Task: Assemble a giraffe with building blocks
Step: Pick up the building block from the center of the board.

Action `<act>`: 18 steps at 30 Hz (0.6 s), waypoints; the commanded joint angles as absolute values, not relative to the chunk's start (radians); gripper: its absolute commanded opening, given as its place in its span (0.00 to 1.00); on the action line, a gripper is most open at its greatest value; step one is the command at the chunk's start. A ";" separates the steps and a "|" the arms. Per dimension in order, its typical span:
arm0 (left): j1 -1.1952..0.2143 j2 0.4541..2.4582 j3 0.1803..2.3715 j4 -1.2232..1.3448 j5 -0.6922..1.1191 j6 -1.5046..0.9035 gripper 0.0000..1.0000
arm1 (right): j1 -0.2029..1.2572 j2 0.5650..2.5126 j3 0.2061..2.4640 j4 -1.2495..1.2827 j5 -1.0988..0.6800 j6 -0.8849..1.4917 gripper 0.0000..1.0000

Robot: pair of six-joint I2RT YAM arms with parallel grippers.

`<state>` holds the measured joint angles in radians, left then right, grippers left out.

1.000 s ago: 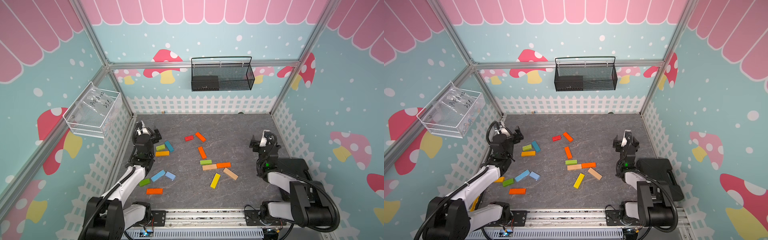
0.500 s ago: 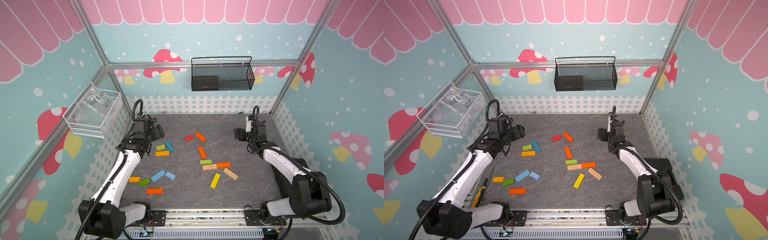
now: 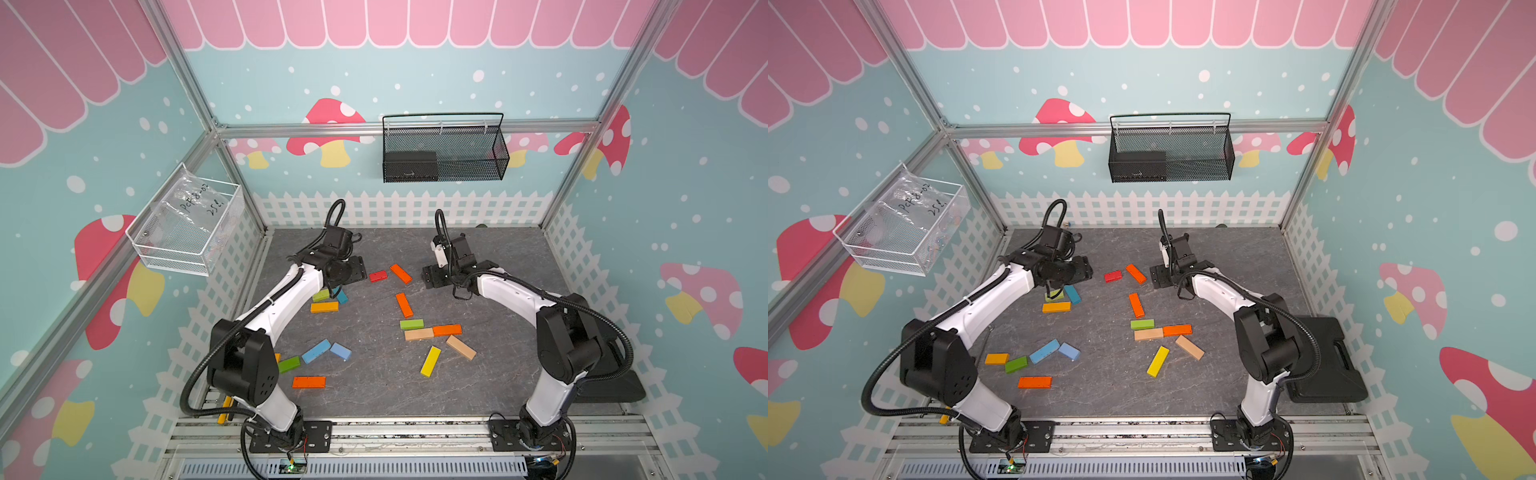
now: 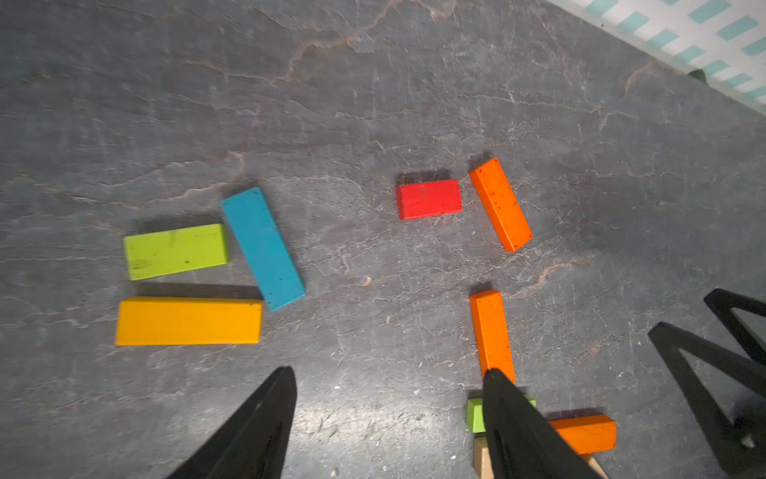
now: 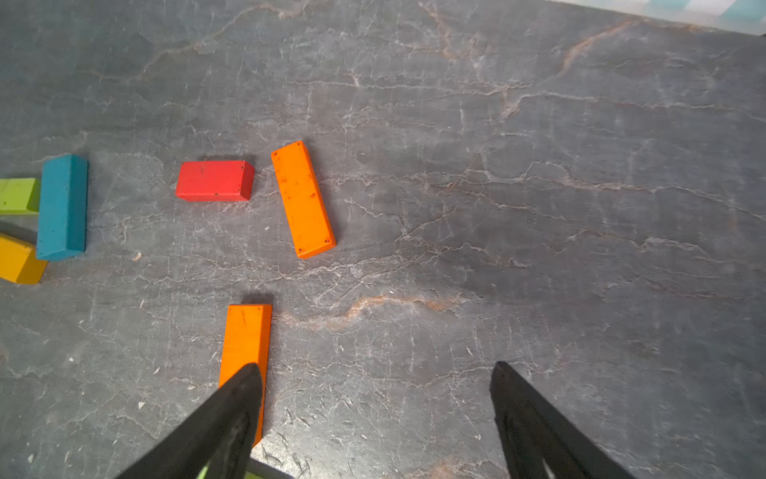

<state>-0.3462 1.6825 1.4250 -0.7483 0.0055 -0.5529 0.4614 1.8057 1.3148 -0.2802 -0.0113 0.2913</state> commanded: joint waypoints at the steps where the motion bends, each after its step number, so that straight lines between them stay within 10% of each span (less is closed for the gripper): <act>1: -0.389 1.766 1.523 -0.782 0.011 -0.618 0.76 | 0.462 1.815 1.362 -0.335 0.024 0.249 0.88; 18: -0.463 2.207 1.952 -1.001 -0.202 -0.606 0.87 | 0.421 1.708 1.293 -0.361 0.136 0.197 0.91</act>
